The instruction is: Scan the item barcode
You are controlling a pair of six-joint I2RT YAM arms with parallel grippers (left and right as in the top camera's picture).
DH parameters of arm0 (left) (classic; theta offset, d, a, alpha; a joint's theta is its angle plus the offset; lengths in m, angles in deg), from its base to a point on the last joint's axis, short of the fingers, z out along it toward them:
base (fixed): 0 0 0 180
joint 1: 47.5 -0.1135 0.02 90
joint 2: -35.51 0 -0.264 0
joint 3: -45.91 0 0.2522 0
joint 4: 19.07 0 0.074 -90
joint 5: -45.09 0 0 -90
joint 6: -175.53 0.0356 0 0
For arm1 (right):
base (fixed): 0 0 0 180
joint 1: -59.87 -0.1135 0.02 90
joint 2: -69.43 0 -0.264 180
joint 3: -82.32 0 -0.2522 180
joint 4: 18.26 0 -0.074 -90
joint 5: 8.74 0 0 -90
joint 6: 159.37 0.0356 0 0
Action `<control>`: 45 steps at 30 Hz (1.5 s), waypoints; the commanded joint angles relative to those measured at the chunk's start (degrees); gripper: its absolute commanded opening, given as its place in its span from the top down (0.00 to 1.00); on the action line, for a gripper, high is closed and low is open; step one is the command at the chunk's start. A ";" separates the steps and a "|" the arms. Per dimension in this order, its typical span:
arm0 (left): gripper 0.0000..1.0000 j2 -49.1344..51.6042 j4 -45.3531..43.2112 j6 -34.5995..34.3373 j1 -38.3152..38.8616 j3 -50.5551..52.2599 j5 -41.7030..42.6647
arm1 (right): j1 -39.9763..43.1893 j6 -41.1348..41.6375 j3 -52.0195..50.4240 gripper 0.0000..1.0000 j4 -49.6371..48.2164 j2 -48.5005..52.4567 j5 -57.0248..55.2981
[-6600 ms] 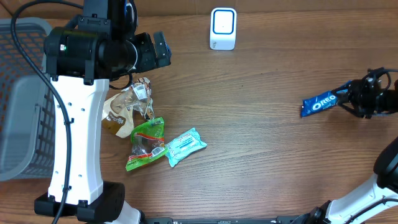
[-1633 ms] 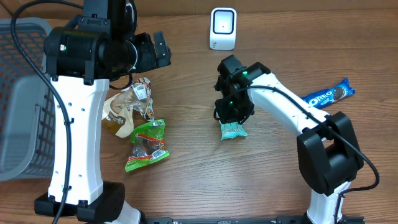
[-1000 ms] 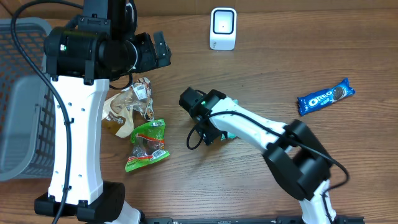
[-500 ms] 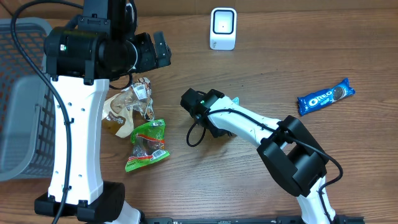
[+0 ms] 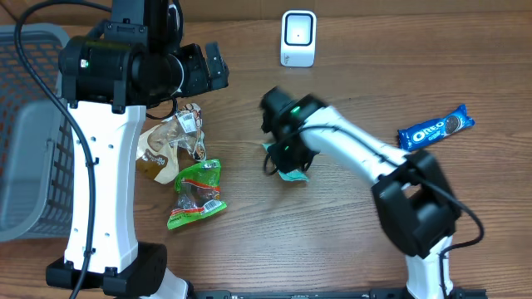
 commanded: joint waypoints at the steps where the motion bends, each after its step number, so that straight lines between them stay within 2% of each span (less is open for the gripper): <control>1: 0.01 0.24 -0.07 -0.11 0.09 -0.37 -0.33 | 7.41 -10.03 0.76 0.96 -0.15 -1.75 33.22; 8: 0.00 0.24 -0.07 -0.11 0.09 -0.37 -0.33 | 16.76 -9.57 -3.98 0.96 -2.01 1.75 49.27; 13: 0.01 0.24 -0.07 -0.11 0.09 -0.37 -0.33 | 18.45 -7.30 -7.89 0.96 -4.81 5.31 52.65; 17: 0.00 0.24 -0.07 -0.11 0.09 -0.37 -0.33 | 18.45 -6.93 -8.66 0.96 -5.62 6.51 48.52; 23: 0.00 0.24 -0.07 -0.11 0.09 -0.37 -0.33 | 18.45 2.84 -8.92 0.96 -7.74 7.39 34.03; 28: 0.01 0.24 -0.07 -0.11 0.09 -0.37 -0.33 | 19.65 8.39 -8.90 0.82 -6.95 7.39 23.54; 29: 0.00 0.24 -0.07 -0.11 0.09 -0.37 -0.33 | 20.15 10.80 -8.90 0.72 -6.10 7.39 17.79; 31: 0.00 0.24 -0.07 -0.11 0.09 -0.37 -0.33 | 20.57 13.51 -8.90 0.61 -5.05 7.39 11.50; 35: 0.00 0.24 -0.07 -0.11 0.09 -0.37 -0.33 | 20.70 16.22 -8.79 0.47 -3.78 7.39 2.36; 40: 0.00 0.24 -0.07 -0.11 0.09 -0.37 -0.33 | 20.70 16.70 -7.87 0.39 -2.27 7.39 -4.07; 45: 0.00 0.24 -0.07 -0.11 0.09 -0.37 -0.33 | 20.70 15.26 -1.79 0.33 2.67 5.95 -5.09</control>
